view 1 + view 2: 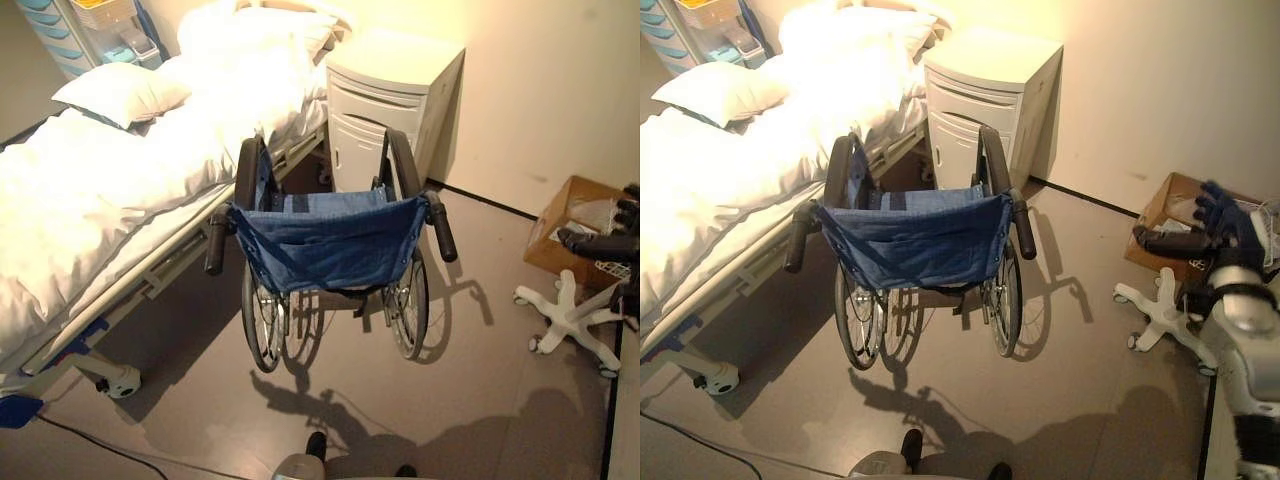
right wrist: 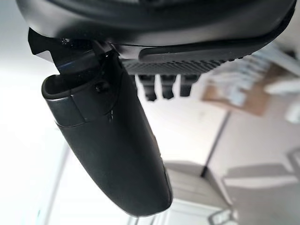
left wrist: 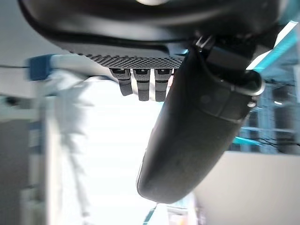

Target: Push the wheelchair next to the bed

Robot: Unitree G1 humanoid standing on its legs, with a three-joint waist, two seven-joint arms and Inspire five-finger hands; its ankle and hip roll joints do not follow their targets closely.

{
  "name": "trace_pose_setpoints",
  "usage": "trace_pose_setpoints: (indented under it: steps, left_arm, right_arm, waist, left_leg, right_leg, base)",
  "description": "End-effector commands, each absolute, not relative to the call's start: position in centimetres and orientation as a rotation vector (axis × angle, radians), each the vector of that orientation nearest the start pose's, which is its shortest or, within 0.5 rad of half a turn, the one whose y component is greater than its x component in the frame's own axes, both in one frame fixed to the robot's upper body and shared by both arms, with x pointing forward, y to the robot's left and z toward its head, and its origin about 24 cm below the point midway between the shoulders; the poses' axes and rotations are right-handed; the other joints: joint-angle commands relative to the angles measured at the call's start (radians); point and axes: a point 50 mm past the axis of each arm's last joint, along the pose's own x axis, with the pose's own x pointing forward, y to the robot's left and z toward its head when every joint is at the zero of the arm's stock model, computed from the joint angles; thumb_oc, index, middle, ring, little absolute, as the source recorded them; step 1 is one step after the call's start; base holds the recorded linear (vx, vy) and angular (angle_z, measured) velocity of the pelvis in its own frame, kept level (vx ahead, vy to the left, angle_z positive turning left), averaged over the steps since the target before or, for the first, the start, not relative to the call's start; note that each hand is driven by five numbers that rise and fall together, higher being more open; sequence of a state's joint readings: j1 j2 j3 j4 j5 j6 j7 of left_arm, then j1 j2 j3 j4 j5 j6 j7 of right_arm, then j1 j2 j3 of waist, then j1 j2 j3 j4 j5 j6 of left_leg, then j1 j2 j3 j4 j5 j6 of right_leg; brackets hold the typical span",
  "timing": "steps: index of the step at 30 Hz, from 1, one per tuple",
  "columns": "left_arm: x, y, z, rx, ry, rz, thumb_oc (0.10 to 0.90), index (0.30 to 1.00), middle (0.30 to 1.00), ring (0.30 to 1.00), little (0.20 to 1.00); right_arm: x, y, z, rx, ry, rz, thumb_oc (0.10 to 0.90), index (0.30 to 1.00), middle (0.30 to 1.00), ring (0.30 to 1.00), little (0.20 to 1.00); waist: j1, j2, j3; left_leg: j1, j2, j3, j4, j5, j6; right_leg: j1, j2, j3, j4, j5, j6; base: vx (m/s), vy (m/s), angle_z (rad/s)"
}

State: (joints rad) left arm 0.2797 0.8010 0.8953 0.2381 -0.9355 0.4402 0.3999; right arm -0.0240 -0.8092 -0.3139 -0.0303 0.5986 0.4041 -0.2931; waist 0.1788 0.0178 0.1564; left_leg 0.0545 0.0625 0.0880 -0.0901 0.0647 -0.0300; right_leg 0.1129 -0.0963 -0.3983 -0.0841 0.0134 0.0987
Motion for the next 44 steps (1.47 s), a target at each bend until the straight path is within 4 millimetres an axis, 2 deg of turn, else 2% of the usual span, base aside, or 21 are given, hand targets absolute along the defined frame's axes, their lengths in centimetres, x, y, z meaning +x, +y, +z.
trace_pose_setpoints:
  steps: [1, 3, 5, 7, 9, 10, 12, 13, 14, 17, 18, 20, 24, 25, 27, 28, 31, 34, 41, 44]
  left_arm:
    - [10.8, 46.5, 14.4, -0.097, 0.094, 1.149, 0.8, 0.9, 0.9, 0.9, 0.9]
    - [10.5, 45.3, 10.4, -0.114, 0.216, 1.131, 0.8, 0.9, 0.9, 0.9, 0.9]
    - [10.5, 44.1, 7.4, -0.151, 0.309, 1.097, 0.8, 0.9, 0.9, 0.9, 0.9]
    - [10.7, 42.0, 3.4, -0.22, 0.435, 1.04, 0.8, 0.9, 0.9, 0.9, 0.9]
    - [10.7, 41.1, 2.0, -0.248, 0.484, 1.015, 0.8, 0.9, 0.9, 0.9, 0.9]
    - [10.8, 38.8, -1.3, -0.265, 0.59, 0.97, 0.8, 0.9, 0.9, 0.9, 0.9]
    - [10.7, 37.8, -2.7, -0.287, 0.642, 0.934, 0.8, 0.9, 0.9, 0.9, 0.9]
    - [10.7, 34.9, -6.1, -0.324, 0.747, 0.856, 0.8, 0.9, 0.9, 0.9, 0.9]
    - [10.6, 34.1, -6.9, -0.337, 0.781, 0.84, 0.8, 0.9, 0.9, 0.9, 0.9]
    - [9.8, 30.0, -11.0, -0.337, 0.926, 0.713, 0.8, 0.9, 0.9, 0.9, 0.9]
    - [9.7, 29.3, -11.5, -0.33, 0.966, 0.671, 0.8, 0.9, 0.9, 0.9, 0.9]
    - [8.4, 26.6, -14.0, -0.319, 1.082, 0.577, 0.8, 0.9, 0.9, 0.9, 0.9]
    - [7.1, 24.2, -15.8, -0.339, 1.225, 0.493, 0.8, 0.9, 0.9, 0.9, 0.9]
    - [6.4, 23.3, -16.4, -0.321, 1.272, 0.463, 0.8, 0.9, 0.9, 0.9, 0.9]
    - [5.7, 22.7, -16.8, -0.301, 1.332, 0.47, 0.8, 0.9, 0.9, 0.9, 0.9]
    - [4.8, 22.2, -17.1, -0.367, 1.389, 0.515, 0.8, 0.9, 0.9, 0.9, 0.9]
    - [4.1, 21.8, -17.3, -0.399, 1.419, 0.556, 0.8, 0.9, 0.9, 0.9, 0.9]
    - [3.9, 21.5, -17.4, -0.379, 1.437, 0.525, 0.8, 0.9, 0.9, 0.9, 0.9]
    - [3.3, 21.6, -17.5, -0.377, 1.48, 0.542, 0.8, 0.9, 0.9, 0.9, 0.9]
    - [3.3, 21.5, -17.5, -0.369, 1.485, 0.542, 0.8, 0.9, 0.9, 0.9, 0.9]
  right_arm:
    - [24.0, -36.5, 16.5, -0.18, -0.036, -0.647, 0.8, 0.9, 0.9, 0.9, 0.9]
    - [23.1, -36.7, 12.5, -0.129, 0.09, -0.689, 0.8, 0.9, 0.9, 0.9, 0.9]
    - [22.3, -36.6, 9.6, -0.083, 0.192, -0.71, 0.8, 0.9, 0.9, 0.9, 0.9]
    - [20.9, -36.0, 5.0, -0.008, 0.343, -0.731, 0.8, 0.9, 0.9, 0.9, 0.9]
    - [20.3, -35.6, 3.3, 0.03, 0.401, -0.737, 0.8, 0.9, 0.9, 0.9, 0.9]
    - [18.7, -34.3, -1.0, 0.089, 0.541, -0.733, 0.8, 0.9, 0.9, 0.9, 0.9]
    - [17.9, -33.7, -2.7, 0.108, 0.595, -0.733, 0.8, 0.9, 0.9, 0.9, 0.9]
    - [16.0, -32.1, -6.4, 0.175, 0.74, -0.735, 0.8, 0.9, 0.9, 0.9, 0.9]
    - [15.5, -31.6, -7.2, 0.188, 0.775, -0.735, 0.8, 0.9, 0.9, 0.9, 0.9]
    - [12.3, -28.2, -12.1, 0.249, 1.004, -0.713, 0.8, 0.9, 0.9, 0.9, 0.9]
    - [12.0, -27.9, -12.5, 0.246, 1.037, -0.704, 0.8, 0.9, 0.9, 0.9, 0.9]
    - [10.0, -26.5, -14.5, 0.215, 1.18, -0.65, 0.8, 0.9, 0.9, 0.9, 0.9]
    - [7.7, -24.4, -16.1, 0.234, 1.357, -0.546, 0.8, 0.9, 0.9, 0.9, 0.9]
    - [6.7, -23.3, -16.6, 0.244, 1.421, -0.475, 0.8, 0.9, 0.9, 0.9, 0.9]
    - [5.8, -22.1, -16.9, 0.283, 1.492, -0.383, 0.8, 0.9, 0.9, 0.9, 0.9]
    - [4.9, -21.4, -17.1, 0.313, 1.536, -0.341, 0.8, 0.9, 0.9, 0.9, 0.9]
    - [4.2, -20.8, -17.3, 0.366, 1.561, -0.319, 0.8, 0.9, 0.9, 0.9, 0.9]
    - [3.7, -20.6, -17.4, 0.404, 1.572, -0.327, 0.8, 0.9, 0.9, 0.9, 0.9]
    - [2.6, -20.5, -17.4, 0.409, 1.632, -0.303, 0.8, 0.9, 0.9, 0.9, 0.9]
    - [2.7, -20.4, -17.4, 0.407, 1.638, -0.296, 0.8, 0.9, 0.9, 0.9, 0.9]
  waist:
    - [-0.012, -0.039, -0.083]
    - [-0.014, -0.04, -0.078]
    - [-0.017, -0.04, -0.077]
    - [-0.022, -0.041, -0.073]
    - [-0.024, -0.04, -0.072]
    - [-0.031, -0.039, -0.069]
    - [-0.034, -0.039, -0.069]
    - [-0.042, -0.039, -0.067]
    - [-0.043, -0.039, -0.067]
    - [-0.046, -0.037, -0.066]
    - [-0.046, -0.035, -0.066]
    - [-0.048, -0.03, -0.069]
    - [-0.065, -0.024, -0.076]
    - [-0.073, -0.023, -0.079]
    - [-0.085, -0.023, -0.083]
    - [-0.095, -0.024, -0.086]
    - [-0.106, -0.028, -0.091]
    - [-0.116, -0.031, -0.098]
    - [-0.125, -0.028, -0.104]
    - [-0.126, -0.028, -0.108]
  left_leg:
    - [0.039, -0.02, 0.027, 0.003, -0.05, -0.049]
    - [0.037, -0.019, 0.026, 0.004, -0.049, -0.049]
    - [0.037, -0.019, 0.025, 0.004, -0.049, -0.048]
    - [0.036, -0.019, 0.025, 0.003, -0.049, -0.047]
    - [0.036, -0.019, 0.025, 0.003, -0.049, -0.047]
    - [0.035, -0.02, 0.027, 0.003, -0.049, -0.046]
    - [0.035, -0.02, 0.029, 0.003, -0.05, -0.046]
    - [0.034, -0.02, 0.037, 0.003, -0.051, -0.045]
    - [0.034, -0.019, 0.039, 0.003, -0.051, -0.045]
    - [0.034, -0.02, 0.051, 0.003, -0.057, -0.041]
    - [0.034, -0.021, 0.052, 0.003, -0.058, -0.041]
    - [0.033, -0.021, 0.063, 0.003, -0.062, -0.036]
    - [0.036, -0.02, 0.079, 0.003, -0.068, -0.031]
    - [0.036, -0.019, 0.087, 0.003, -0.07, -0.028]
    - [0.038, -0.019, 0.096, 0.003, -0.074, -0.025]
    - [0.04, -0.019, 0.1, 0.003, -0.077, -0.023]
    - [0.044, -0.02, 0.104, 0.003, -0.084, -0.02]
    - [0.047, -0.021, 0.111, 0.003, -0.089, -0.018]
    - [0.052, -0.022, 0.12, 0.003, -0.096, -0.014]
    - [0.053, -0.024, 0.118, 0.003, -0.098, -0.013]
  right_leg:
    - [0.044, -0.011, -0.009, 0.033, -0.048, 0.035]
    - [0.041, -0.01, -0.006, 0.035, -0.048, 0.034]
    - [0.04, -0.009, -0.003, 0.037, -0.05, 0.033]
    - [0.037, -0.008, 0.0, 0.04, -0.049, 0.032]
    - [0.036, -0.007, 0.0, 0.041, -0.049, 0.031]
    - [0.033, -0.006, 0.005, 0.039, -0.045, 0.03]
    - [0.032, -0.006, 0.006, 0.038, -0.043, 0.03]
    - [0.029, -0.008, 0.007, 0.033, -0.033, 0.032]
    - [0.028, -0.008, 0.007, 0.032, -0.031, 0.033]
    - [0.025, -0.013, 0.006, 0.024, -0.018, 0.033]
    - [0.025, -0.013, 0.005, 0.022, -0.016, 0.033]
    - [0.022, -0.015, 0.005, 0.018, -0.008, 0.035]
    - [0.017, -0.016, 0.01, 0.02, -0.006, 0.035]
    - [0.014, -0.017, 0.014, 0.022, -0.005, 0.035]
    - [0.008, -0.018, 0.019, 0.026, -0.007, 0.035]
    - [0.006, -0.018, 0.025, 0.028, -0.008, 0.035]
    - [0.005, -0.017, 0.033, 0.025, -0.008, 0.034]
    - [0.001, -0.016, 0.044, 0.025, -0.006, 0.036]
    - [-0.002, -0.014, 0.056, 0.024, -0.006, 0.036]
    - [-0.001, -0.014, 0.061, 0.021, -0.005, 0.036]
  base:
    - [-0.03, -0.022, 0.05]
    - [-0.02, -0.02, 0.07]
    - [-0.01, -0.01, 0.02]
    - [0.0, 0.0, 0.0]
    - [0.0, 0.0, 0.0]
    - [0.0, 0.0, 0.0]
    - [0.0, 0.0, 0.0]
    - [0.0, 0.0, 0.0]
    - [-0.03, -0.025, -0.02]
    - [-0.02, -0.004, -0.02]
    - [-0.05, 0.003, -0.02]
    - [-0.04, 0.014, -0.02]
    - [-0.02, 0.022, -0.05]
    - [-0.02, 0.024, -0.06]
    - [-0.02, 0.026, -0.08]
    - [-0.01, 0.016, -0.06]
    - [0.0, 0.003, -0.11]
    - [0.0, 0.0, -0.12]
    - [0.0, 0.005, -0.01]
    - [0.02, 0.013, -0.05]
